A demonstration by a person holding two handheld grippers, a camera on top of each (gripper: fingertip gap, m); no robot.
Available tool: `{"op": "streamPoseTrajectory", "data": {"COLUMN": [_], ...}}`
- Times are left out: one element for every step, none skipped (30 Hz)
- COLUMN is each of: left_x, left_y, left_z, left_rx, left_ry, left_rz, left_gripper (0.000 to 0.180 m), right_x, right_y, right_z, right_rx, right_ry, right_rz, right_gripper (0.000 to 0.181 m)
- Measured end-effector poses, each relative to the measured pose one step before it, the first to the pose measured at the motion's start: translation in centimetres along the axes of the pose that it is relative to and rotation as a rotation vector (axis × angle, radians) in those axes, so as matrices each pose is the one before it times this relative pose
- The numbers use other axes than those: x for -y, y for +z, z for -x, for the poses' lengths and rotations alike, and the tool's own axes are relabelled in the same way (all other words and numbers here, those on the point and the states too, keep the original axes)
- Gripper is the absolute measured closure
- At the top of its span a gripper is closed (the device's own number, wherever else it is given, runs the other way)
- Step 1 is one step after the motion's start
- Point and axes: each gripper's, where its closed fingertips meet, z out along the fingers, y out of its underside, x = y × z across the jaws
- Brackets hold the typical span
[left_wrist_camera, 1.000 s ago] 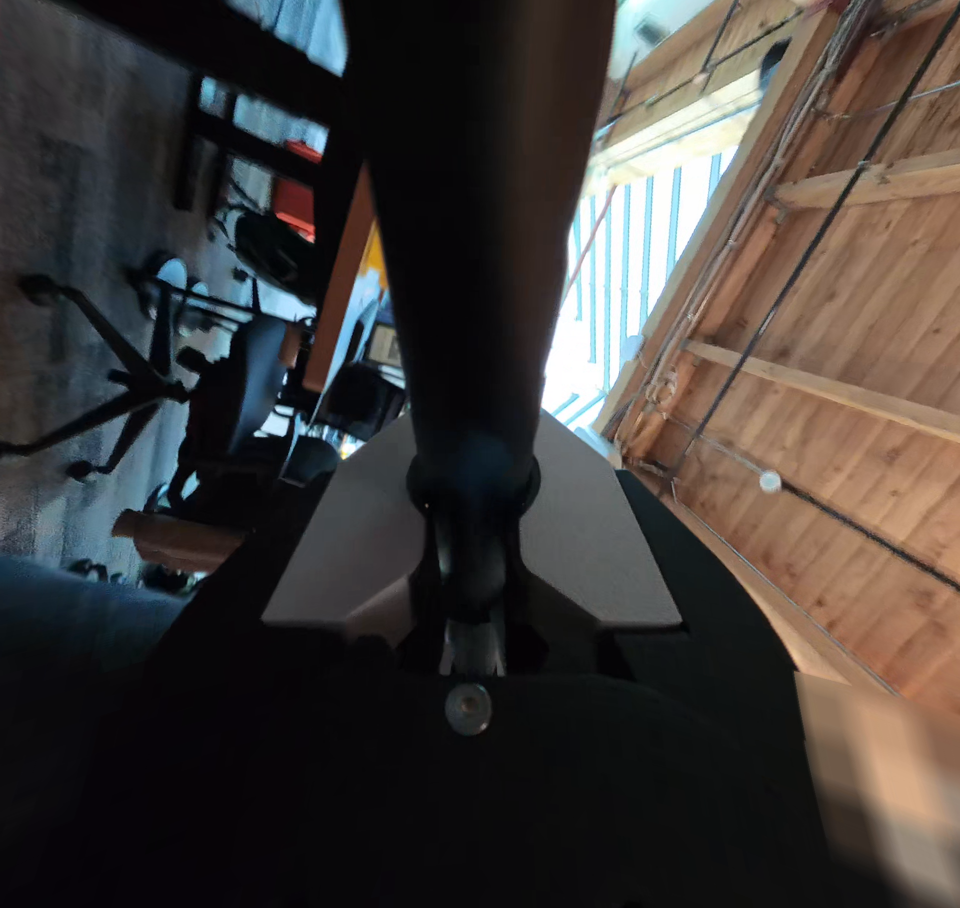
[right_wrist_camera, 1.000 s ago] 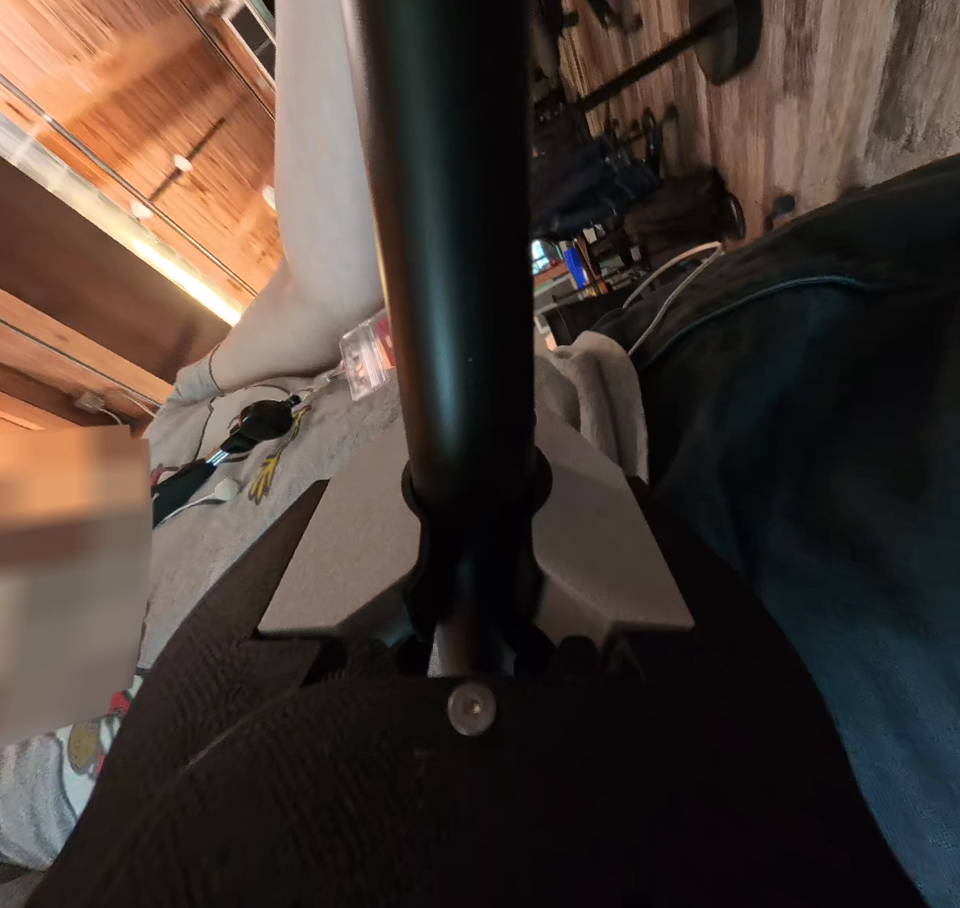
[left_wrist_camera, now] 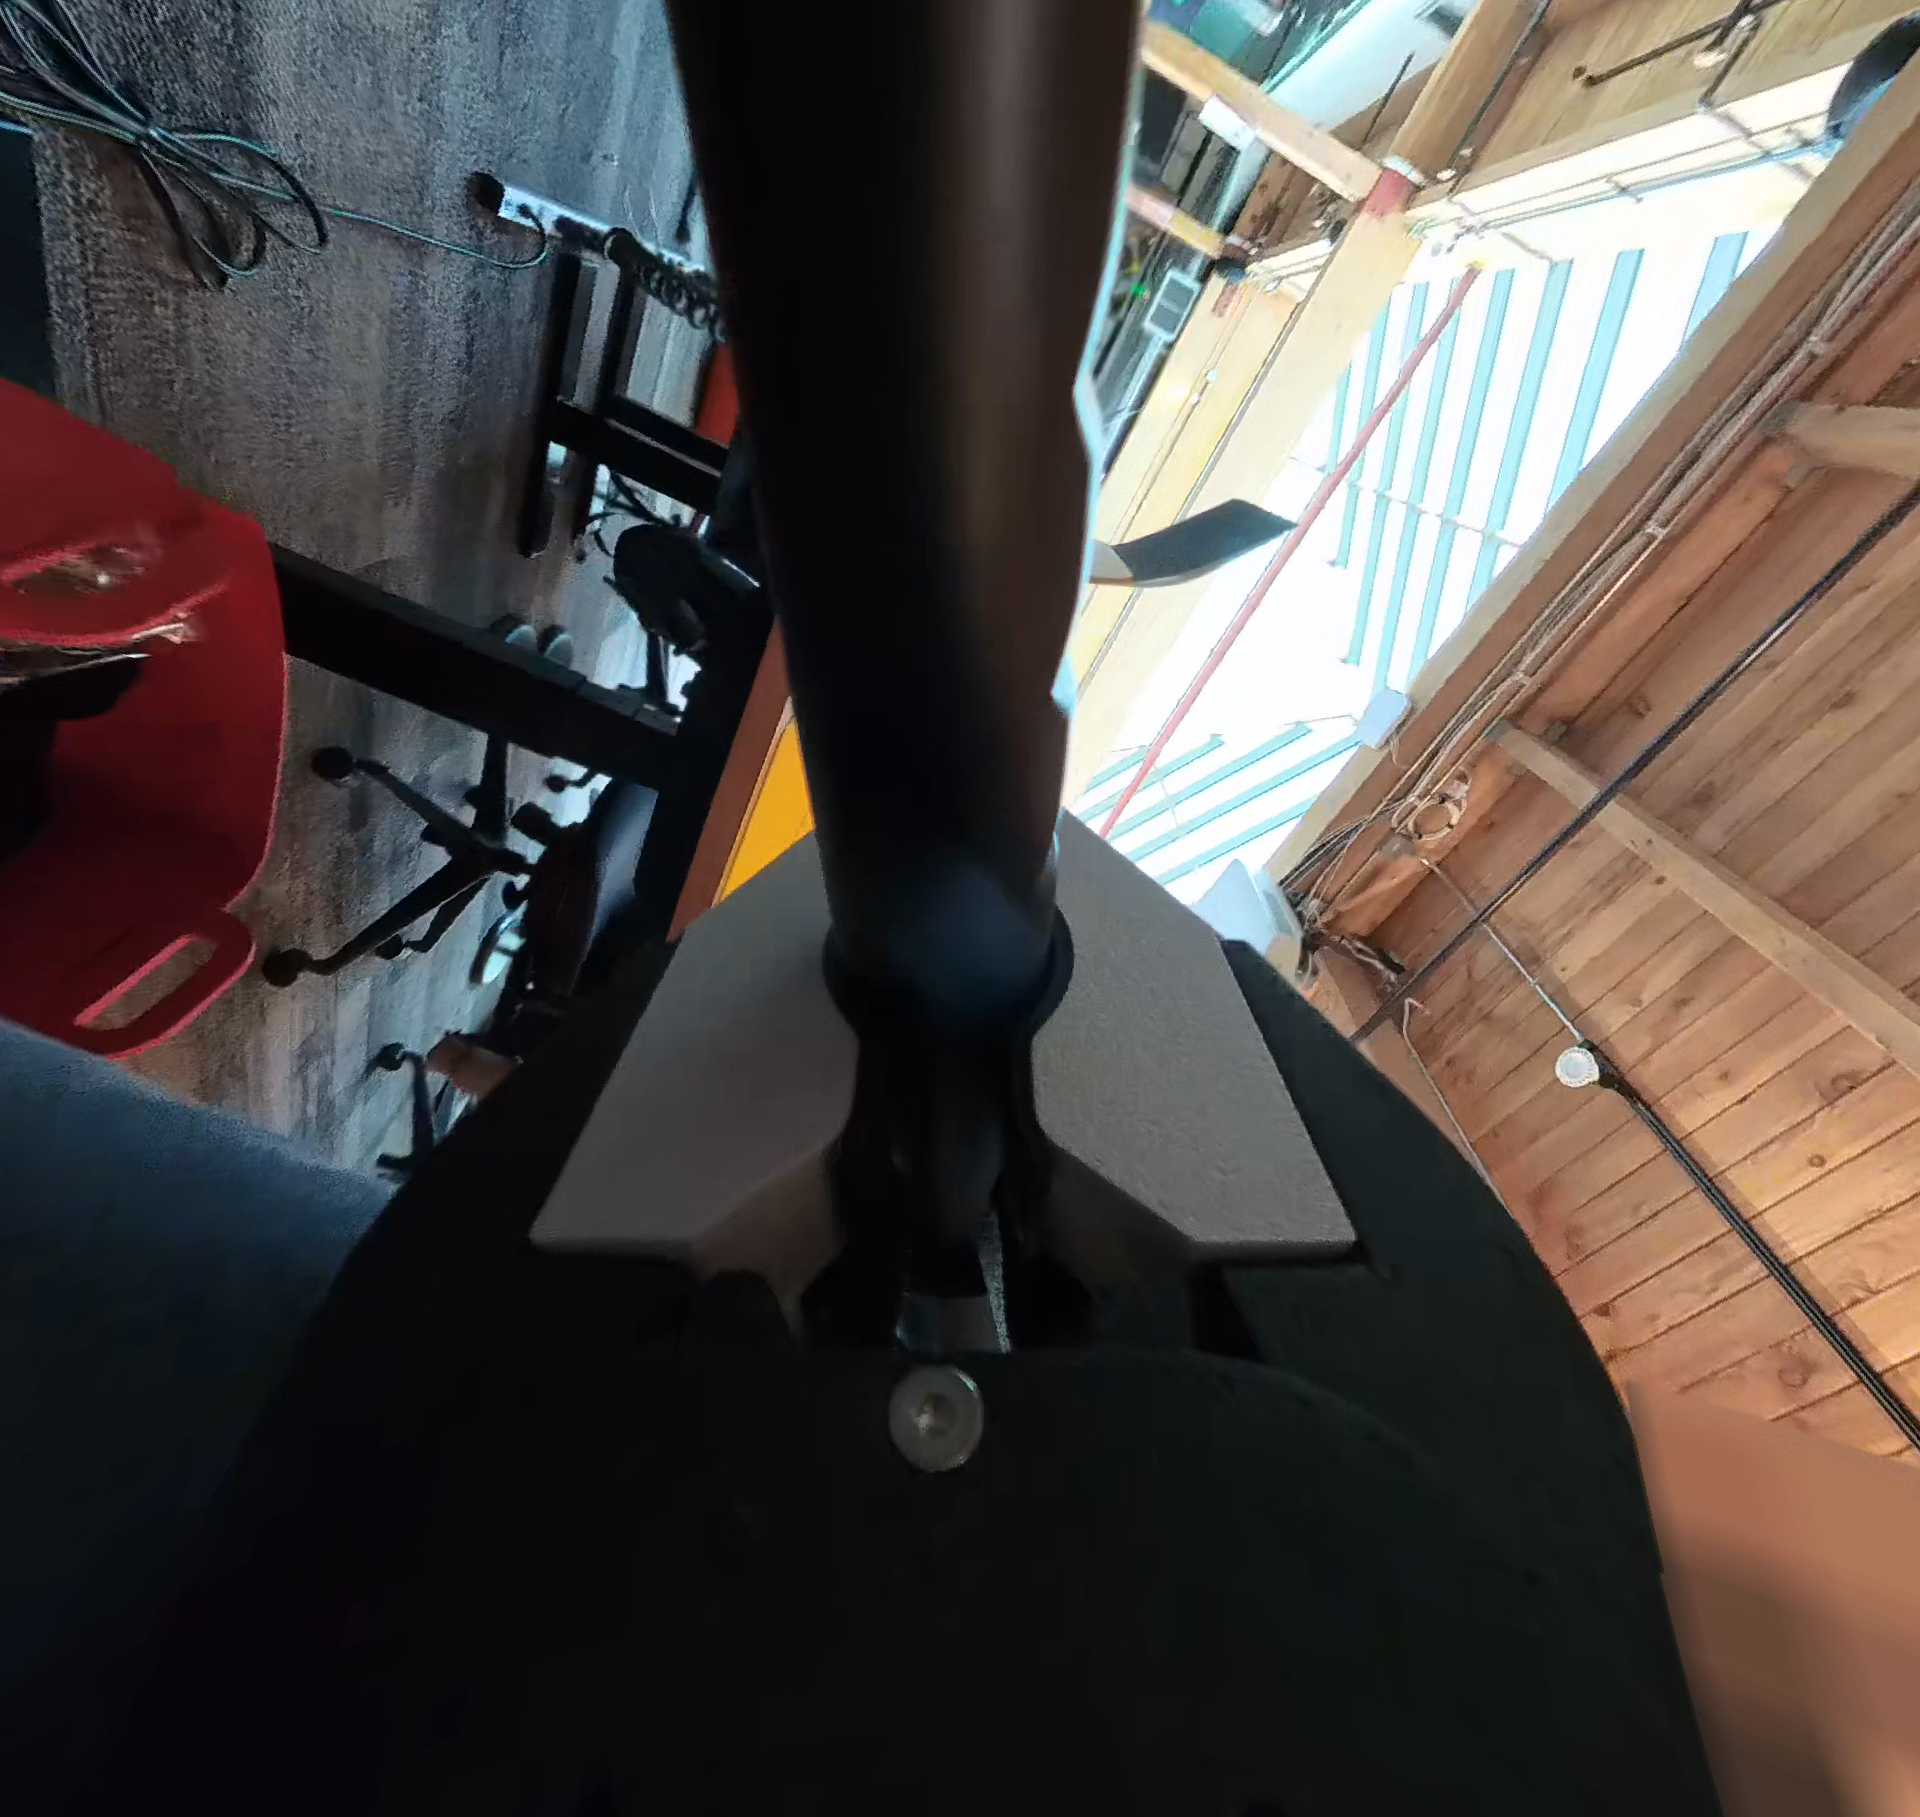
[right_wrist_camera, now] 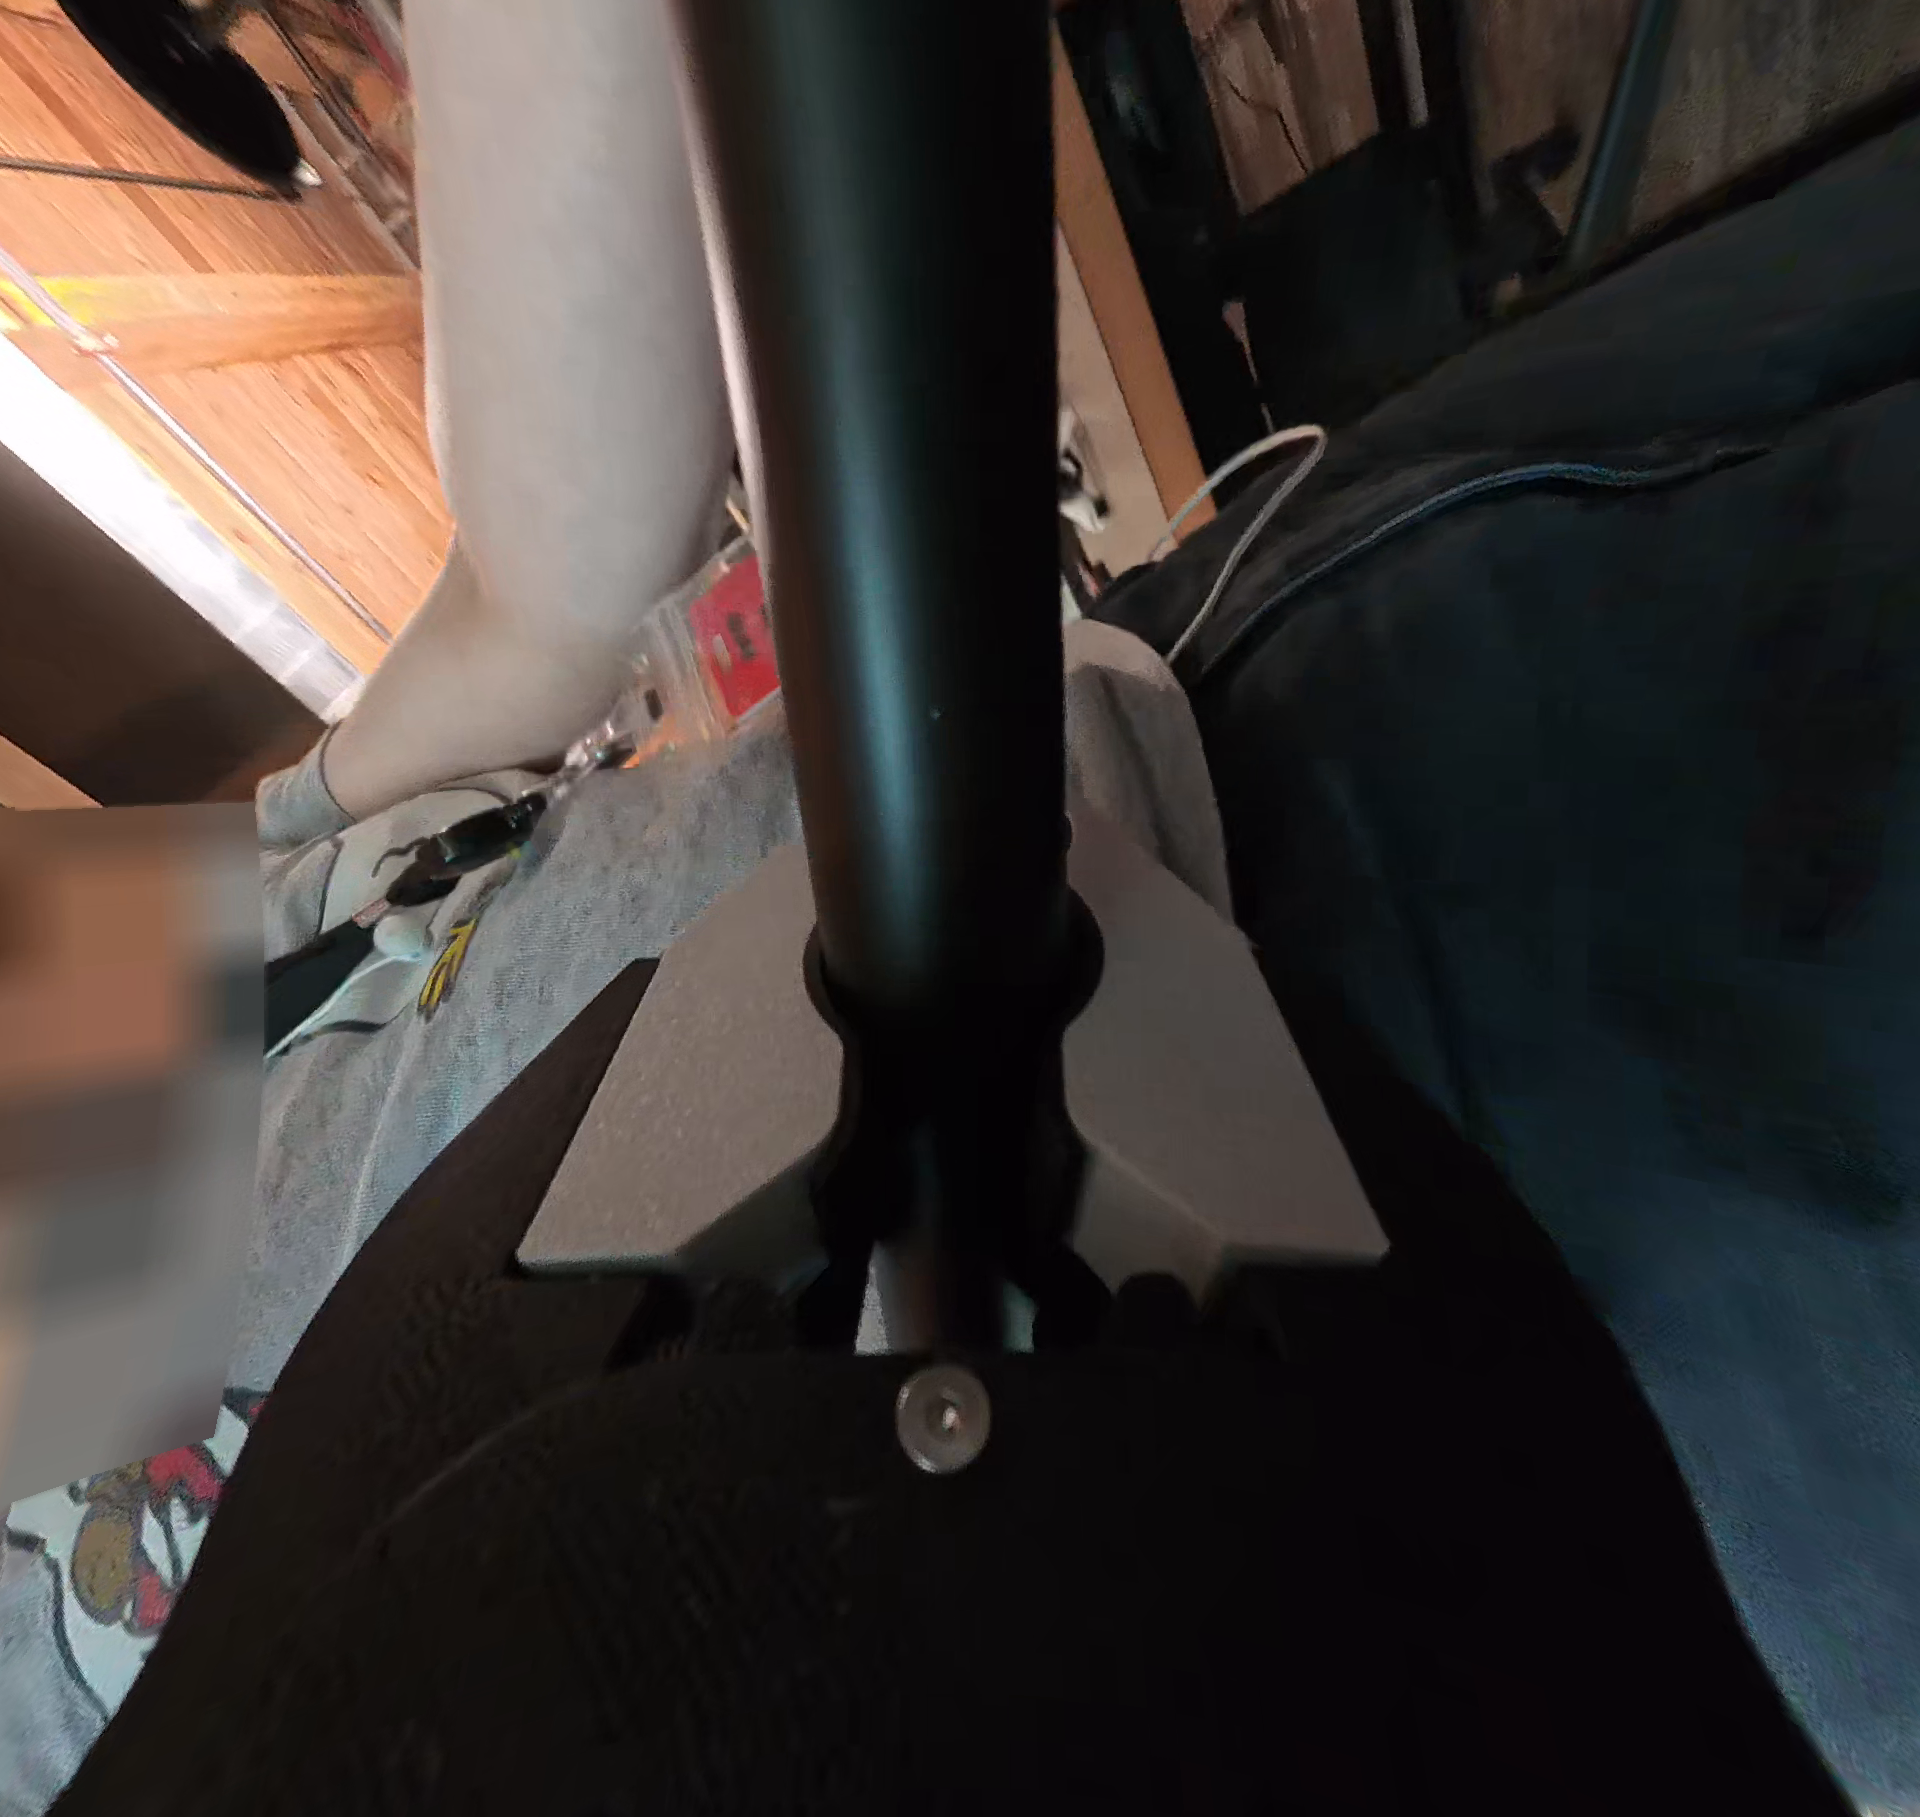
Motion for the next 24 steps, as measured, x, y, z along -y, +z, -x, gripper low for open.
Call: {"op": "streamPoseTrajectory", "data": {"left_x": [1.888,1.989,2.11,2.285,2.388,2.413,2.522,2.531,2.46,2.329,2.111,2.026,2.117,2.159,2.208,2.312,2.417,2.477,2.536,2.811,3.014,2.914,2.95,2.874], "left_y": [0.193,0.313,0.449,0.53,0.591,0.685,0.71,0.706,0.629,0.557,0.522,0.423,0.265,0.149,0.053,0.02,-0.008,-0.055,-0.103,-0.192,-0.19,-0.067,-0.055,-0.065], "left_z": [-0.934,-0.881,-0.822,-0.835,-0.85,-0.843,-0.97,-1.129,-1.26,-1.413,-1.561,-1.595,-1.56,-1.47,-1.455,-1.374,-1.23,-1.101,-0.978,-0.996,-0.957,-0.899,-1.042,-1.139], "left_rx": [0.0125,0.011,0.0097,0.0066,0.0037,0.0025,-0.001,-0.0034,0.0012,0.0049,0.0034,0.0022,-0.0011,-0.0061,-0.0074,-0.0058,-0.0022,0.0018,0.005,0.0059,0.0039,0.0003,-0.0046,-0.0061], "left_ry": [0.0053,0.0024,-0.0002,-0.0004,-0.0023,-0.0042,-0.0035,-0.0021,-0.0009,0.0018,0.0086,0.0139,0.0089,-0.0003,-0.0044,-0.0049,-0.0041,-0.0021,0.0018,0.0033,-0.0009,-0.004,-0.0011,0.0006], "left_rz": [0.015,0.0126,0.0089,0.0071,0.0075,0.0048,0.0011,0.0011,0.0004,0.0002,0.0089,0.016,0.0083,-0.0038,-0.0106,-0.0149,-0.0151,-0.0058,0.0067,0.0107,0.0053,-0.0011,-0.0012,0.0034], "left_gripper": [0.164,0.165,0.165,0.165,0.164,0.164,0.164,0.164,0.164,0.164,0.164,0.164,0.164,0.164,0.164,0.164,0.164,0.164,0.164,0.164,0.164,0.164,0.164,0.164], "right_x": [1.997,2.109,2.21,2.315,2.399,2.509,2.607,2.511,2.448,2.316,2.128,2.043,2.078,2.024,2.122,2.12,2.257,2.443,2.447,2.716,2.805,2.976,2.913,2.829], "right_y": [0.148,-0.015,-0.091,-0.206,-0.33,-0.419,-0.569,-0.591,-0.673,-0.704,-0.711,-0.594,-0.458,-0.391,-0.26,-0.126,-0.078,-0.071,0.101,0.078,0.017,0.105,0.129,0.161], "right_z": [1.202,1.106,1.082,1.029,0.937,0.89,1.006,1.143,1.278,1.457,1.581,1.616,1.612,1.495,1.548,1.482,1.372,1.292,1.205,1.105,1.058,1.146,1.174,1.29], "right_rx": [0.0173,0.0157,0.0119,0.0096,0.0035,-0.0033,-0.0012,0.0015,0.0006,0.0004,0.003,0.0001,-0.0069,-0.0073,-0.0053,-0.0016,0.0011,0.0044,0.0056,0.0041,0.0005,-0.0026,-0.0016,-0.0047], "right_ry": [0.0,-0.0004,-0.0012,-0.001,-0.0018,-0.0029,-0.0028,-0.0046,-0.0027,-0.0019,-0.0034,-0.0012,-0.0014,-0.0009,-0.0006,0.001,0.0014,0.0026,0.0031,0.0022,0.0016,-0.0009,-0.0022,-0.0006], "right_rz": [-0.0198,-0.019,-0.0188,-0.017,-0.0155,-0.0149,-0.013,-0.0046,-0.0041,-0.0032,0.0044,0.0037,0.002,0.0046,0.0055,0.0047,0.0029,0.0029,0.0019,-0.0007,-0.0023,-0.0029,-0.0025,-0.0047], "right_gripper": [0.154,0.154,0.154,0.154,0.154,0.154,0.155,0.154,0.155,0.155,0.155,0.155,0.155,0.154,0.155,0.155,0.156,0.156,0.156,0.156,0.155,0.155,0.155,0.155]}}
